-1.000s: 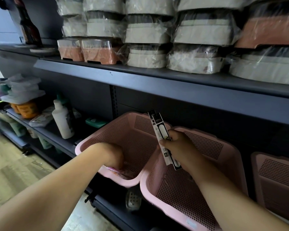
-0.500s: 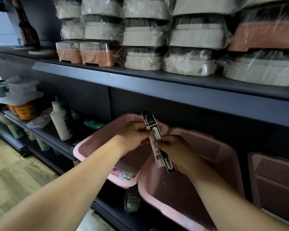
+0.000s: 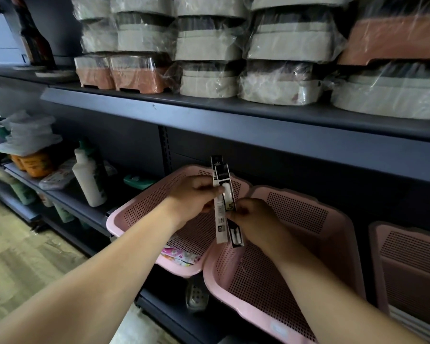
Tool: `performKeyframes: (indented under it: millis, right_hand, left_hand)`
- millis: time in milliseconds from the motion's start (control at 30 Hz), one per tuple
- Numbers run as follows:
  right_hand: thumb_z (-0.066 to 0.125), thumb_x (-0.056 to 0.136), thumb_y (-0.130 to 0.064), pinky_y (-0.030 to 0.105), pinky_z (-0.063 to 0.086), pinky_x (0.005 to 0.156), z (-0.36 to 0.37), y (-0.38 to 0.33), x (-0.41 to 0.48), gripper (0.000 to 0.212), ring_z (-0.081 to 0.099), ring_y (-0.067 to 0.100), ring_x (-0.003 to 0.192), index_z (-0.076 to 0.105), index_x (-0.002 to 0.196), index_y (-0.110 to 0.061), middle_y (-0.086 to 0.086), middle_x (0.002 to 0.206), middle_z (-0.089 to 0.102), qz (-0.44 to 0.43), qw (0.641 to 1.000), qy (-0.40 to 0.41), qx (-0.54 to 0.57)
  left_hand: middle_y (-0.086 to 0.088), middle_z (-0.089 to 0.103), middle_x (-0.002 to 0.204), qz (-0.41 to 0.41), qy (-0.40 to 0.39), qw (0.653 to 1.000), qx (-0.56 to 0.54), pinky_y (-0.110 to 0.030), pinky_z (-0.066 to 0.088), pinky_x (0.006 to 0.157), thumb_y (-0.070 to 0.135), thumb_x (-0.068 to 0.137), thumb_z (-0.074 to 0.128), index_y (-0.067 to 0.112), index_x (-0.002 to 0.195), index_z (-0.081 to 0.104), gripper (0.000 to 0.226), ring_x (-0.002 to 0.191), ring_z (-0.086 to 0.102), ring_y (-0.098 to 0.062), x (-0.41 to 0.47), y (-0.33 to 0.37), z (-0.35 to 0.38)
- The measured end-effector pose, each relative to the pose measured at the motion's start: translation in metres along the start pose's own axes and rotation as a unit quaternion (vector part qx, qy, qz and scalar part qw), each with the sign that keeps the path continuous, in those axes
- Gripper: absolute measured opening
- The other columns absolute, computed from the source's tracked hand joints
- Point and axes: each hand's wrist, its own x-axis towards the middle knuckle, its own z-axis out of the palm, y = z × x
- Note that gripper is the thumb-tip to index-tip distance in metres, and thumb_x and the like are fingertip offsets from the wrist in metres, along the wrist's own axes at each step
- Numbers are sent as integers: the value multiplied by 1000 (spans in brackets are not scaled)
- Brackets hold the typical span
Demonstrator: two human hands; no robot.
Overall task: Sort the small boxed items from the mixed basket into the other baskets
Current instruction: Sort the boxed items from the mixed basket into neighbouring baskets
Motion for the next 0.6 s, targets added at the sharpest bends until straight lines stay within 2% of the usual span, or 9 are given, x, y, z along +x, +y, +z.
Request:
performKeyframes:
  millis: [100, 167, 200, 233, 300, 333, 433, 500, 600]
  right_hand:
    - [63, 97, -29, 16, 41, 53, -6, 4, 1, 20, 64, 4, 67, 64, 78, -21, -5, 78, 67, 7, 1000, 21, -22]
    - [64, 97, -30, 16, 40, 52, -10, 6, 1, 21, 64, 4, 68, 65, 77, -23, -5, 79, 68, 11, 999, 33, -18]
    - [64, 97, -30, 14, 40, 51, -12, 7, 1, 21, 64, 4, 68, 65, 76, -25, -5, 80, 69, 16, 999, 37, -8]
    - [64, 97, -30, 11, 39, 49, -13, 8, 0, 22, 64, 4, 68, 64, 75, -27, -6, 79, 68, 19, 999, 40, 2]
    - [64, 97, -29, 10, 37, 47, -14, 9, 0, 26, 62, 3, 65, 61, 71, -29, -7, 77, 66, 19, 999, 45, 6]
    - [64, 97, -29, 10, 37, 47, -14, 9, -1, 26, 62, 3, 64, 60, 71, -29, -7, 76, 66, 19, 999, 45, 6]
    - [65, 96, -29, 13, 39, 49, -13, 9, -2, 25, 63, 5, 66, 61, 71, -29, -5, 77, 67, 21, 999, 44, 9]
    - [65, 96, -29, 16, 41, 52, -13, 10, -2, 23, 64, 7, 69, 62, 73, -29, -4, 79, 68, 23, 999, 41, 12]
    - [65, 96, -28, 14, 41, 51, -13, 9, -3, 22, 65, 6, 70, 62, 75, -30, -5, 81, 68, 31, 999, 37, 20]
  left_hand:
    - [-7, 77, 100, 50, 22, 996, 74, -32, 54, 81, 16, 98, 72, 29, 98, 78, 14, 86, 68, -12, 8, -4, -12]
    - [8, 73, 90, 103, 60, 973, 198, -23, 52, 81, 20, 99, 71, 26, 102, 80, 12, 82, 68, -9, 13, -9, -28]
    - [11, 72, 86, 116, 60, 951, 279, -23, 53, 78, 24, 99, 70, 29, 102, 80, 12, 83, 71, -15, 15, -13, -39]
    - [10, 74, 87, 121, 39, 918, 376, -27, 55, 78, 28, 100, 68, 32, 102, 80, 13, 88, 73, -22, 16, -19, -48]
    - [6, 76, 107, 94, -47, 818, 566, -31, 54, 90, 31, 99, 63, 32, 109, 78, 18, 103, 70, -25, 16, -34, -60]
    - [6, 74, 114, 51, -96, 785, 610, -31, 52, 95, 31, 99, 62, 33, 112, 77, 20, 106, 68, -23, 17, -44, -64]
    - [3, 73, 117, -106, -249, 731, 626, -31, 51, 95, 30, 98, 64, 27, 122, 74, 27, 103, 66, -21, 13, -65, -63]
    - [-2, 74, 119, -123, -260, 725, 626, -32, 51, 93, 27, 98, 62, 24, 125, 74, 29, 103, 67, -24, 13, -71, -60]
    - [2, 70, 122, -71, -192, 752, 627, -31, 50, 95, 20, 99, 58, 31, 126, 73, 33, 107, 65, -23, 17, -77, -65]
